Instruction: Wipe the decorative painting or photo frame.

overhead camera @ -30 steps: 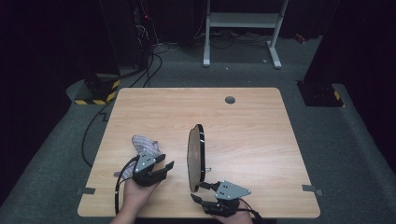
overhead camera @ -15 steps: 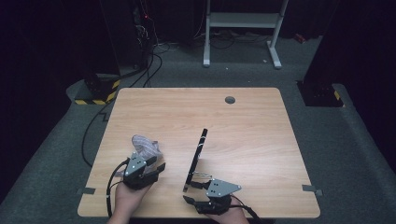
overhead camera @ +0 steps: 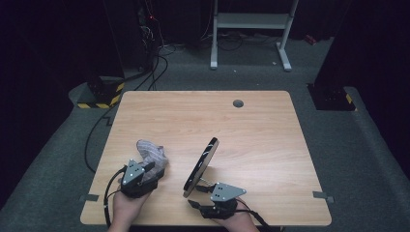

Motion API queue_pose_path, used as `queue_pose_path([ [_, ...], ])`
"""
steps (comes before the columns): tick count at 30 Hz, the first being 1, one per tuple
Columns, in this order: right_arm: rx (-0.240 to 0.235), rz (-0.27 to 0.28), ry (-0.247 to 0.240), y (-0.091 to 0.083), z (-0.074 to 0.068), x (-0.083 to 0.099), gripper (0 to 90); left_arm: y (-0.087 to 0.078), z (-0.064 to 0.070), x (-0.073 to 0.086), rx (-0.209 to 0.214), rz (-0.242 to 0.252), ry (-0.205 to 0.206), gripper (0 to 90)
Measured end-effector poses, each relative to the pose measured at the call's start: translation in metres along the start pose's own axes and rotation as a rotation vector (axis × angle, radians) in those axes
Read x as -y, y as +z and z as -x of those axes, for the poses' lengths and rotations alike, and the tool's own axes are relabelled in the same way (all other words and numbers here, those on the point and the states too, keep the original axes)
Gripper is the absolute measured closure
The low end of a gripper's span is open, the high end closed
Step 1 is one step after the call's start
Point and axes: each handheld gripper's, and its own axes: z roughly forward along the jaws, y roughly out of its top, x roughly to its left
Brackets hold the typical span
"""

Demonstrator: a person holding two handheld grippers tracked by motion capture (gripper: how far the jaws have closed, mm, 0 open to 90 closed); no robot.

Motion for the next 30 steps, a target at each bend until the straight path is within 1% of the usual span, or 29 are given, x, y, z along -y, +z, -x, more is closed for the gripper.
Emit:
queue_pose_path([
  [2,0.044,-0.016,0.017,-0.008,0.008,0.002,48.7,0.0,-0.002,0.0,-0.001,0.003,-0.003,50.9],
  [3,0.071,-0.022,0.02,-0.011,0.012,0.003,49.7,0.0,-0.002,-0.001,-0.001,0.003,-0.003,50.8],
  [4,0.104,-0.034,0.012,-0.014,0.017,0.005,50.1,0.0,-0.002,-0.001,-0.002,0.003,-0.002,50.9],
  [5,0.133,-0.054,0.01,-0.015,0.022,0.006,50.4,-0.001,-0.003,-0.001,-0.003,0.003,-0.002,50.8],
  [7,0.161,-0.103,0.036,-0.014,0.032,0.009,51.3,-0.002,-0.003,0.0,-0.007,0.002,0.003,50.7],
  [10,0.174,-0.183,0.041,-0.009,0.04,0.014,54.5,-0.005,-0.004,0.001,-0.019,-0.001,0.006,50.5],
  [13,0.19,-0.239,0.044,-0.002,0.044,0.016,58.7,-0.008,-0.006,0.002,-0.032,0.0,0.004,50.5],
  [16,0.188,-0.275,0.051,0.003,0.048,0.017,63.9,-0.011,-0.008,0.004,-0.039,0.0,-0.005,50.5],
  [19,0.179,-0.292,0.076,0.005,0.052,0.018,68.7,-0.014,-0.01,0.006,-0.046,-0.005,-0.004,50.5],
  [22,0.172,-0.311,0.087,0.008,0.055,0.017,72.7,-0.016,-0.012,0.008,-0.053,-0.006,-0.008,50.5],
  [25,0.176,-0.33,0.073,0.011,0.054,0.017,76.2,-0.019,-0.013,0.009,-0.057,-0.007,-0.015,50.5],
  [30,0.172,-0.331,0.073,0.013,0.053,0.016,82.0,-0.022,-0.015,0.01,-0.063,-0.007,-0.02,50.5],
])
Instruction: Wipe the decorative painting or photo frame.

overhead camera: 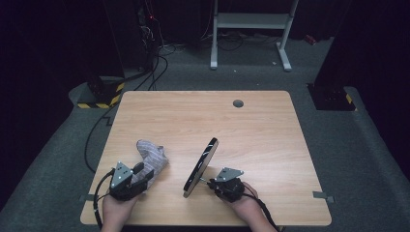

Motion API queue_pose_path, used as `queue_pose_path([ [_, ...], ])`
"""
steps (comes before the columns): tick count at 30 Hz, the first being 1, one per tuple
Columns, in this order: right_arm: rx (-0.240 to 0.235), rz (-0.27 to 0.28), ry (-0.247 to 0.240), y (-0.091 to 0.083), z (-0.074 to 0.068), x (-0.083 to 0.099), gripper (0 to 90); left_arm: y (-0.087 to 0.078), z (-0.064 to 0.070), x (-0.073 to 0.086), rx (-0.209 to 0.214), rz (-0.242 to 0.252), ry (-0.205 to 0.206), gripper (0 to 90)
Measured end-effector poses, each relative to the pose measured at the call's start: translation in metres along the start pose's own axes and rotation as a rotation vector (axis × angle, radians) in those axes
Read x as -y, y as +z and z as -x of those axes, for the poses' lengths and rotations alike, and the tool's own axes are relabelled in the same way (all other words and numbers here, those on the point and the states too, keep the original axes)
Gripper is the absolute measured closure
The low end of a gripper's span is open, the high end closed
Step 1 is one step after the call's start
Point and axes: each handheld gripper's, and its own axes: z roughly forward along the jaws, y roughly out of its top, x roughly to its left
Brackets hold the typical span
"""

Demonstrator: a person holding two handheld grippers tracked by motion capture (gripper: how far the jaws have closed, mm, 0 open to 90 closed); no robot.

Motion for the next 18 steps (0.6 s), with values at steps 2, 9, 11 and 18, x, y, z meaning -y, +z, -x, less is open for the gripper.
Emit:
queue_pose_path([
  [2,0.003,-0.001,-0.005,0.0,0.0,0.0,82.6,0.0,-0.001,0.0,0.0,-0.002,-0.001,50.5],
  [9,0.05,-0.005,0.009,0.003,-0.002,-0.002,89.0,0.0,-0.002,0.002,-0.009,-0.015,0.006,50.1],
  [11,0.063,-0.009,0.016,0.003,-0.001,-0.003,89.0,0.0,-0.003,0.002,-0.016,-0.022,0.008,49.8],
  [18,0.122,-0.004,0.061,0.005,0.003,-0.005,89.0,0.009,-0.02,0.01,-0.003,-0.082,0.008,39.3],
])
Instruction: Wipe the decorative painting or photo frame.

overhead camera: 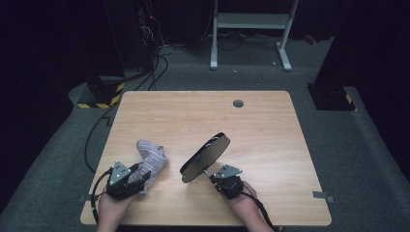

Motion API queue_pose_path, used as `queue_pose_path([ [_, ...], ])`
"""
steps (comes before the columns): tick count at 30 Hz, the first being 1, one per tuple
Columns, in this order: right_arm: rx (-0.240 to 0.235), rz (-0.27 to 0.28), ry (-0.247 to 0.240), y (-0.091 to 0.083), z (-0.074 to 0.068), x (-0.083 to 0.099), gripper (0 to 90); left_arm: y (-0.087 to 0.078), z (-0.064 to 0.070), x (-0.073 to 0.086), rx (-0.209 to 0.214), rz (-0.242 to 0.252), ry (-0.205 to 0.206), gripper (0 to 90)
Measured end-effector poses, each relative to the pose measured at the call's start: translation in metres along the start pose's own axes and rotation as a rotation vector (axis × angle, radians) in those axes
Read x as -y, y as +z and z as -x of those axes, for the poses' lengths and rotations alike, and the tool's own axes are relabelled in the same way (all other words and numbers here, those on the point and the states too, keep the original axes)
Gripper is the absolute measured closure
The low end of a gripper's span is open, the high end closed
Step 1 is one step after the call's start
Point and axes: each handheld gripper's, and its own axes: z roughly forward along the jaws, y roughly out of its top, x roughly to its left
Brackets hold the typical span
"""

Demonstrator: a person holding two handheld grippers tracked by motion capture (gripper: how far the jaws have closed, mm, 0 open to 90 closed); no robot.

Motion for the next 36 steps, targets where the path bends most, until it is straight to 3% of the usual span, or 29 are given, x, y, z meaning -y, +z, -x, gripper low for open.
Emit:
queue_pose_path([
  [6,0.047,-0.004,0.041,0.0,0.005,0.0,88.6,0.02,-0.004,0.004,-0.002,-0.094,0.037,31.8],
  [10,0.064,-0.002,0.042,0.0,0.005,0.0,86.4,0.03,-0.001,0.006,-0.003,-0.147,0.054,38.7],
  [12,0.059,0.003,0.05,0.0,0.005,0.0,78.8,0.035,0.0,0.009,-0.006,-0.18,0.065,43.2],
  [15,0.05,0.013,0.077,-0.002,0.007,0.001,70.4,0.035,-0.001,0.011,-0.001,-0.171,0.057,49.4],
  [18,0.044,0.019,0.073,-0.004,0.008,0.003,64.9,0.035,-0.001,0.013,0.001,-0.164,0.049,56.2],
  [24,0.015,0.006,0.065,-0.012,0.007,0.011,62.3,0.035,-0.003,0.013,0.011,-0.158,0.038,66.3],
  [31,0.015,0.0,0.075,-0.012,0.008,0.011,75.5,0.033,-0.004,0.012,0.019,-0.131,0.022,69.9],
  [36,0.026,-0.007,0.07,-0.011,0.008,0.009,87.7,0.027,-0.003,0.01,0.032,-0.07,0.012,69.8],
])
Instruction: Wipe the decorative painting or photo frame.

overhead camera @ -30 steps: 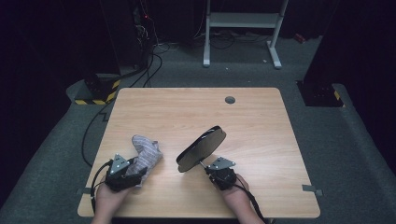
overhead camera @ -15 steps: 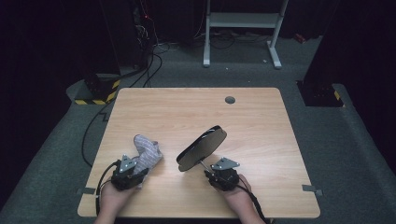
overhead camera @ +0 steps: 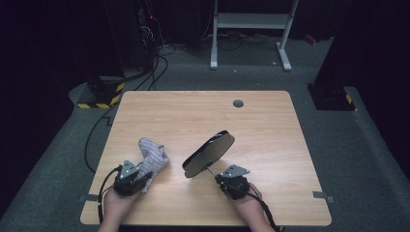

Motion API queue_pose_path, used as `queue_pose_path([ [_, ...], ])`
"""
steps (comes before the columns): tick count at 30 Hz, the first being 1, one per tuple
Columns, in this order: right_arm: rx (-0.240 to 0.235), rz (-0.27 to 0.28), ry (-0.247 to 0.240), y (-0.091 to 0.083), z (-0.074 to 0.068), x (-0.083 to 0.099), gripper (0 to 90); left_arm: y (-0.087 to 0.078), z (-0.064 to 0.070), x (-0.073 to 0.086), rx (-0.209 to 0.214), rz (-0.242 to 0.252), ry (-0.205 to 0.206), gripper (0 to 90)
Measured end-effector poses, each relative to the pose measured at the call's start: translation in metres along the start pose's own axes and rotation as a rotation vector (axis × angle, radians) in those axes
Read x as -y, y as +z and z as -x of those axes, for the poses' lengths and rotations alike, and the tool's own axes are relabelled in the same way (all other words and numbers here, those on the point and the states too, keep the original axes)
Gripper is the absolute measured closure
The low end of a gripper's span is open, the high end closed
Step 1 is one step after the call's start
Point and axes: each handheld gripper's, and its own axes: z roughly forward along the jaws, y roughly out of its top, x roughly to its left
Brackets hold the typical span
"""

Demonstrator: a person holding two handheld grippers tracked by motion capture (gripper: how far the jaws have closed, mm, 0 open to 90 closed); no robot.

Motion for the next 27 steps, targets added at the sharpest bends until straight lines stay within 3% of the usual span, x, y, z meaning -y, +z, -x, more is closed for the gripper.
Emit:
queue_pose_path([
  [5,0.005,-0.007,-0.023,0.003,0.0,-0.004,88.6,-0.012,0.003,-0.003,0.012,0.075,-0.023,69.9],
  [11,0.005,-0.006,-0.007,0.01,-0.001,-0.01,88.5,-0.034,0.015,-0.012,0.035,0.198,-0.027,69.8],
  [18,0.005,-0.002,-0.016,0.015,-0.003,-0.014,88.2,-0.062,0.034,-0.028,0.066,0.372,-0.005,69.7],
  [27,-0.012,0.003,-0.029,0.016,-0.009,-0.014,87.6,-0.087,0.06,-0.052,0.116,0.486,0.062,69.2],
])
